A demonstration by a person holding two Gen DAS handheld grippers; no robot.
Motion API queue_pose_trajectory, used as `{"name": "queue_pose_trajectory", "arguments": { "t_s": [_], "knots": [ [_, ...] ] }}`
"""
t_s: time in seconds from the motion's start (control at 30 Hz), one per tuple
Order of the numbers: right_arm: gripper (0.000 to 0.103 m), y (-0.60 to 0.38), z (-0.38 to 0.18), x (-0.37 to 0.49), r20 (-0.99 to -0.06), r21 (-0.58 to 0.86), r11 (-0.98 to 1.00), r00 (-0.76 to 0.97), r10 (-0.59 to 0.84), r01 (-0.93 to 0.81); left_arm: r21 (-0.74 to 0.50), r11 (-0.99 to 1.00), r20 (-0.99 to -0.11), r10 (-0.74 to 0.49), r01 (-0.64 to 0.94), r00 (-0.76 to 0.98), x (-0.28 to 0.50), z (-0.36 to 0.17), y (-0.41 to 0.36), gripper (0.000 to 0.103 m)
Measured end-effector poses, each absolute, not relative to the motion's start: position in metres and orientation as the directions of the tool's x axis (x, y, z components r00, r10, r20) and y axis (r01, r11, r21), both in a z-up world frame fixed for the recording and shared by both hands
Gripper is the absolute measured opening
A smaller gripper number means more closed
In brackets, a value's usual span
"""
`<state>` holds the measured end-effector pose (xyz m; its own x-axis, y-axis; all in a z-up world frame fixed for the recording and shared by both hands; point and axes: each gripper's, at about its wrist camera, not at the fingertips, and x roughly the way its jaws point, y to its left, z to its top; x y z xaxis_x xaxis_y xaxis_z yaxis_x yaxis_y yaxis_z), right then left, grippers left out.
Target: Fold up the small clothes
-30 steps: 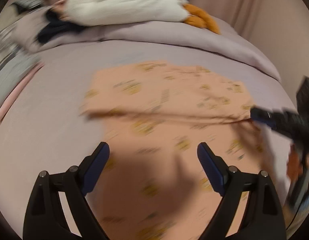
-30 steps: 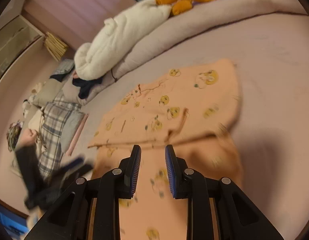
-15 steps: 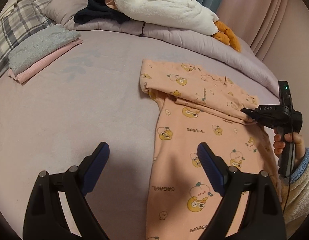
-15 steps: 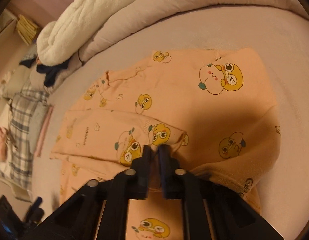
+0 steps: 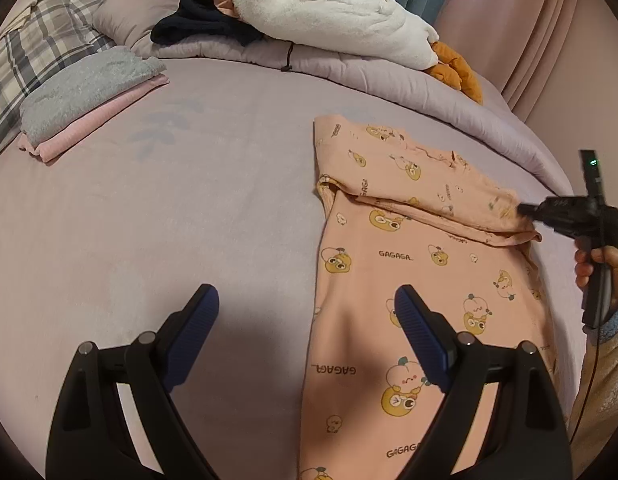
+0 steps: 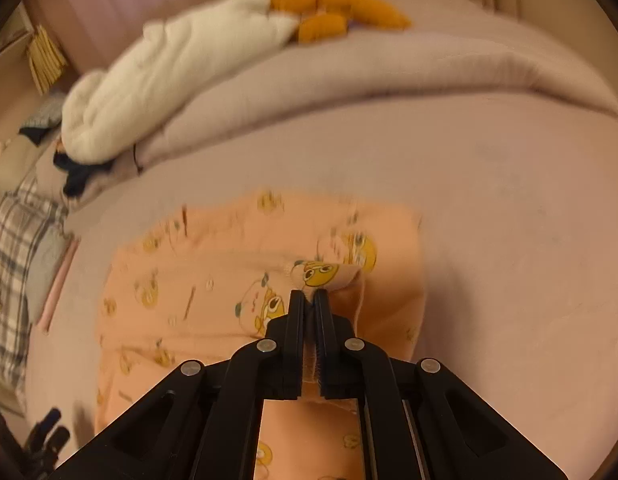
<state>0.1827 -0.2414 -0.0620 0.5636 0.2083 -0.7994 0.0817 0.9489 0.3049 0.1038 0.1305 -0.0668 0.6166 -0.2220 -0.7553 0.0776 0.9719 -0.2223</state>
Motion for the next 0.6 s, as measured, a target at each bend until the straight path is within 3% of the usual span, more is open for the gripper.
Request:
{"name": "queue_pose_trajectory", "arguments": {
  "t_s": [0.13, 0.23, 0.3, 0.37, 0.47, 0.6],
  "knots": [
    [0.006, -0.249, -0.076, 0.186, -0.846, 0.08, 0.972, 0.53, -0.051, 0.221, -0.229, 0.97, -0.763, -0.228, 0.078, 0.605, 0.102, -0.069, 0.134, 0.09],
    [0.014, -0.251, -0.069, 0.175, -0.803, 0.197, 0.965, 0.593, 0.056, 0.175, -0.225, 0.971, -0.767, -0.23, 0.085, 0.599, 0.101, -0.071, 0.133, 0.09],
    [0.014, -0.238, -0.062, 0.169, -0.751, 0.228, 0.971, 0.648, 0.126, 0.075, -0.232, 0.968, -0.766, -0.24, 0.091, 0.596, 0.101, -0.072, 0.131, 0.09],
    [0.014, -0.227, -0.07, 0.173, -0.76, 0.26, 0.965, 0.615, 0.209, -0.007, -0.254, 0.962, -0.758, -0.265, 0.105, 0.596, 0.098, -0.072, 0.128, 0.09],
    [0.014, -0.23, -0.107, 0.185, -0.854, 0.192, 0.981, 0.499, 0.149, 0.035, -0.258, 0.96, -0.763, -0.269, 0.105, 0.587, 0.092, -0.071, 0.128, 0.089],
    [0.016, -0.257, -0.093, 0.166, -0.813, 0.265, 0.957, 0.56, 0.156, 0.117, -0.259, 0.959, -0.78, -0.276, 0.113, 0.562, 0.082, -0.07, 0.137, 0.089]
  ]
}}
